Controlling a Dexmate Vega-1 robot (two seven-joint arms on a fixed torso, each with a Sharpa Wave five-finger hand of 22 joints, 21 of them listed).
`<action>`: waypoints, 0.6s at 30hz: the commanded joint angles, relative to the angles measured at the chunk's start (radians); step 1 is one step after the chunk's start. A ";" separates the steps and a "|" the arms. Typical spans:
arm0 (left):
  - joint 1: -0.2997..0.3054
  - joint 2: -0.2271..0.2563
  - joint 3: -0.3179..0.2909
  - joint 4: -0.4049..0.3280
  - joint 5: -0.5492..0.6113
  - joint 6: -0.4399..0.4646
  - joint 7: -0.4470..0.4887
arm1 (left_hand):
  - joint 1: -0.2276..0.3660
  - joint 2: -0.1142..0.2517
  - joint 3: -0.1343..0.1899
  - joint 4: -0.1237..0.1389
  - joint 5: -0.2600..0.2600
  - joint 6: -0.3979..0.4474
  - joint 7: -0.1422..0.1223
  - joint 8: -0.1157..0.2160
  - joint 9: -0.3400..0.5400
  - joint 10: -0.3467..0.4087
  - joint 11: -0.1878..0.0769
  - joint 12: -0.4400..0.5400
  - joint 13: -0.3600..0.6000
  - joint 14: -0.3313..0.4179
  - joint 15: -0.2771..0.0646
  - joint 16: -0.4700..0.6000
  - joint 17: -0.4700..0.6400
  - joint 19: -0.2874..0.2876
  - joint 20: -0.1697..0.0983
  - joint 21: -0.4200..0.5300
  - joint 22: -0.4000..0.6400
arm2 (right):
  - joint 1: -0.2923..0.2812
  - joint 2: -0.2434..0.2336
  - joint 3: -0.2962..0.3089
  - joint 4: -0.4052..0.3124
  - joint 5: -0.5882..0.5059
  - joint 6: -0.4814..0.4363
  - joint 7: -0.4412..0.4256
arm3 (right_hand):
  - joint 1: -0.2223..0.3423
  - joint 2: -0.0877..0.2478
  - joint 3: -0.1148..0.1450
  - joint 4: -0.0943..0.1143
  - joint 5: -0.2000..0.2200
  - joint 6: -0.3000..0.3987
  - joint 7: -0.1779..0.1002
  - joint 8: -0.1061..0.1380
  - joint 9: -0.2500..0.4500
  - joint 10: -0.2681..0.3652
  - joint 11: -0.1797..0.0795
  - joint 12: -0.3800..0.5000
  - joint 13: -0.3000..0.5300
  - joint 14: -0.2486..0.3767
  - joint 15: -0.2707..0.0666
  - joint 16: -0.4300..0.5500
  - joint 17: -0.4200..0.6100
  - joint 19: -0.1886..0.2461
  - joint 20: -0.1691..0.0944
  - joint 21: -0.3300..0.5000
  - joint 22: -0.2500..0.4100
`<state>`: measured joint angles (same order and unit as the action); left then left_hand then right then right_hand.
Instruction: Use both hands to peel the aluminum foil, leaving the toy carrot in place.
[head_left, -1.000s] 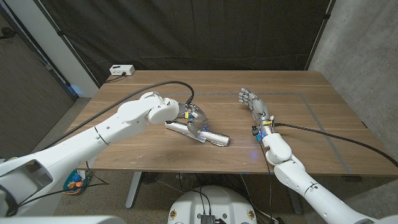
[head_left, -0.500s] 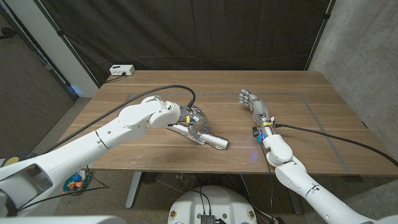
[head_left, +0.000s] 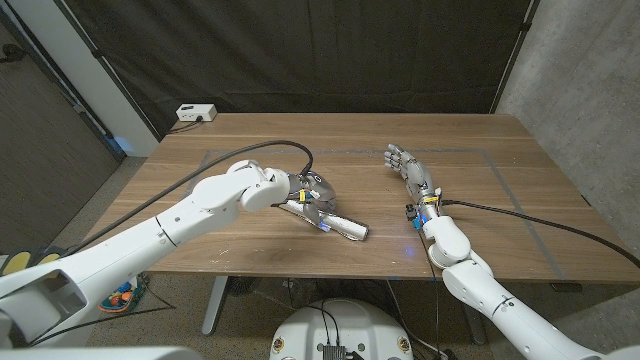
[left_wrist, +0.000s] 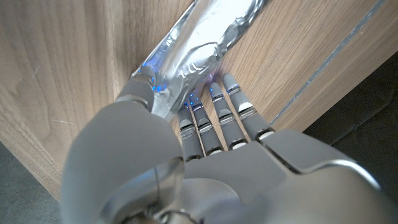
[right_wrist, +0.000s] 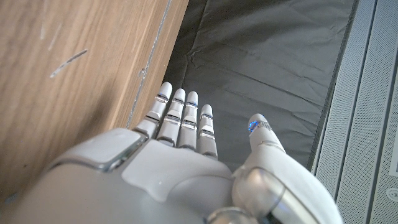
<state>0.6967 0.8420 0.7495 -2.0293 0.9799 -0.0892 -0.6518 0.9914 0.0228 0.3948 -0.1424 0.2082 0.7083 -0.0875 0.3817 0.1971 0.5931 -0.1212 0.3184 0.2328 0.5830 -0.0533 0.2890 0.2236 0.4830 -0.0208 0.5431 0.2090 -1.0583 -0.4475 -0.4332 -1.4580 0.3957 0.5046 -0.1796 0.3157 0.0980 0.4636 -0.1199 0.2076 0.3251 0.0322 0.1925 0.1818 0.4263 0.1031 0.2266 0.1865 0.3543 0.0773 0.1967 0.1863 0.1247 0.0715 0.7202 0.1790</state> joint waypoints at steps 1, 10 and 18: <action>0.032 0.003 -0.016 0.034 -0.031 0.015 0.074 | 0.001 -0.002 -0.004 0.003 -0.005 0.033 -0.004 0.007 0.005 0.001 0.002 -0.013 -0.001 0.003 -0.137 -0.008 -0.006 0.021 0.029 0.011 -0.007 | 0.007 0.003 -0.005 -0.004 -0.010 -0.008 -0.007 | -0.007 -0.002 0.003 0.000 0.000 0.007 -0.004 -0.001 0.001 0.009 -0.003 0.002 0.002 0.009 0.000 0.002 -0.001 0.005 0.000 -0.006 0.003; 0.035 0.006 -0.009 0.049 -0.035 0.031 0.087 | 0.031 0.019 0.024 0.006 -0.015 0.133 0.003 0.002 0.000 0.228 -0.025 -0.001 -0.025 0.270 -0.161 0.023 -0.037 0.218 0.001 0.052 -0.032 | 0.009 0.004 -0.009 -0.013 -0.021 -0.020 -0.020 | -0.008 -0.002 0.003 -0.001 0.000 0.008 -0.006 -0.001 0.001 0.013 -0.002 0.003 0.002 0.016 -0.001 0.004 -0.001 0.010 0.003 -0.006 0.003; 0.044 0.007 -0.004 0.062 -0.038 0.047 0.109 | 0.059 0.062 0.063 0.011 -0.019 0.291 0.038 0.025 0.003 0.396 -0.007 -0.004 -0.031 0.492 -0.168 0.026 -0.035 0.307 -0.053 0.086 -0.025 | 0.010 0.004 -0.012 -0.019 -0.028 -0.028 -0.026 | -0.009 -0.002 0.004 -0.002 0.000 0.007 -0.006 -0.002 0.001 0.013 -0.002 0.002 0.002 0.019 -0.001 0.004 -0.001 0.013 0.004 -0.007 0.003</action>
<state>0.7265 0.8466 0.7390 -1.9899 0.9494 -0.0643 -0.5718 1.0097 0.0228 0.4137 -0.1548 0.1912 0.7859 -0.0729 0.3805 0.1924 0.9010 -0.1300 0.3027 0.1969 0.9474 -0.1000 0.3055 0.1783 0.7618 -0.0543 0.6123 0.1768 -1.0508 -0.4446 -0.4411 -1.4686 0.3784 0.4883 -0.1956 0.3115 0.0937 0.4636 -0.1199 0.2077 0.3250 0.0322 0.1925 0.1818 0.4317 0.0977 0.2266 0.1865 0.3651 0.0769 0.1967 0.1813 0.1318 0.0786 0.7115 0.1790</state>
